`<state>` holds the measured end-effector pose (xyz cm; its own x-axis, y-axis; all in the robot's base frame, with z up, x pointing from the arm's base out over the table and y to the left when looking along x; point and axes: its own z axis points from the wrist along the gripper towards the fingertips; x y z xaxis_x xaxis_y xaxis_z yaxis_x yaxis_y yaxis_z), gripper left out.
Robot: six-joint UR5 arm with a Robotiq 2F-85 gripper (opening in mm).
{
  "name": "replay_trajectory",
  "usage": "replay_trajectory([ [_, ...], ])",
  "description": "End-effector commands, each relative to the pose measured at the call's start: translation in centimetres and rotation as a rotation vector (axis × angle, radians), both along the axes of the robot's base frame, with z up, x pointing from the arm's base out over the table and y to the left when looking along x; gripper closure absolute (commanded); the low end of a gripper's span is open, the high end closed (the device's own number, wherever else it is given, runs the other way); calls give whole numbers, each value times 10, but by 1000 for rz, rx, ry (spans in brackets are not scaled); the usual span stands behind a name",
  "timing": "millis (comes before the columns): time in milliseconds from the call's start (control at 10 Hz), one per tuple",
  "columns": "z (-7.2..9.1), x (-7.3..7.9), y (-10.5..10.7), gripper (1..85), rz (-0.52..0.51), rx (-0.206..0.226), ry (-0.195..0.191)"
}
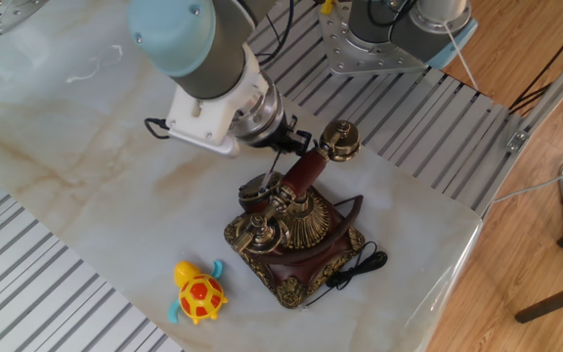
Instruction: Dial a number on an old rotary phone
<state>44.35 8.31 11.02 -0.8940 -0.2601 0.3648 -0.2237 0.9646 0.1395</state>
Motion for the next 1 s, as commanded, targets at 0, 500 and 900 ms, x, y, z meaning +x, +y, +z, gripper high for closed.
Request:
replay_trajectory([
  [0,-9,8,6,843,-7,18,-5],
  [500,-7,4,-5,843,-3,23,6],
  [900,-8,9,-3,843,2,11,3],
])
